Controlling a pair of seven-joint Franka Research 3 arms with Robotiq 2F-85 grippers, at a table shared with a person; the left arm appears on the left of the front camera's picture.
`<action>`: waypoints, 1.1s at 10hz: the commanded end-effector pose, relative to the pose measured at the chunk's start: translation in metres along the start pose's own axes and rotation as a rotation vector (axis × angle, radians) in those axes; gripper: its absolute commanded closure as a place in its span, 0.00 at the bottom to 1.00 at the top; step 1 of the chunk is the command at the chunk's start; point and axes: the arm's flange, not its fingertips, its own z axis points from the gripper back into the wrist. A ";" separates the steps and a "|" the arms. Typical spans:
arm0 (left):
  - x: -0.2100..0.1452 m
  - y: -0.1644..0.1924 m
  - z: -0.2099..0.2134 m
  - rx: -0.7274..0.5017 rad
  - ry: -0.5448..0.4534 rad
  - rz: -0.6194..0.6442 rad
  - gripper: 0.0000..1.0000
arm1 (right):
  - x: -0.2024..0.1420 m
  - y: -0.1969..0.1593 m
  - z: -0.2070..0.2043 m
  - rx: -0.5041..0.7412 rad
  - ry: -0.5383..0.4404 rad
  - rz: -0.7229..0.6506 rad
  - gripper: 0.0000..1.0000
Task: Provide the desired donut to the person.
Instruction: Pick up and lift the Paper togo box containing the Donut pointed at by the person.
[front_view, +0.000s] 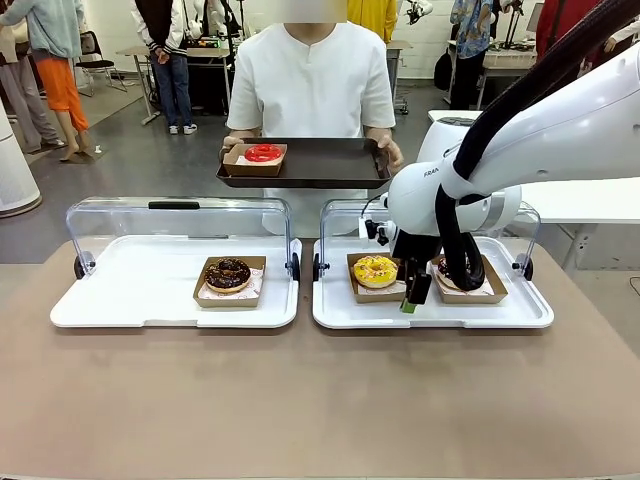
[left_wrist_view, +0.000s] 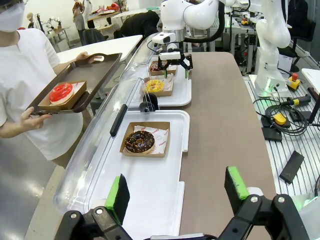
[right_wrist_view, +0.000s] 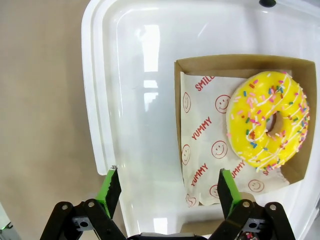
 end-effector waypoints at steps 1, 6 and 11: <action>0.001 0.000 0.001 0.006 -0.007 -0.005 0.00 | -0.003 -0.004 -0.006 -0.027 0.027 0.040 0.00; 0.001 0.000 0.001 0.006 -0.007 -0.005 0.00 | -0.006 -0.006 -0.010 -0.031 0.048 0.051 0.00; 0.001 0.000 0.001 0.006 -0.007 -0.005 0.00 | -0.007 -0.008 -0.015 -0.015 0.051 0.053 0.19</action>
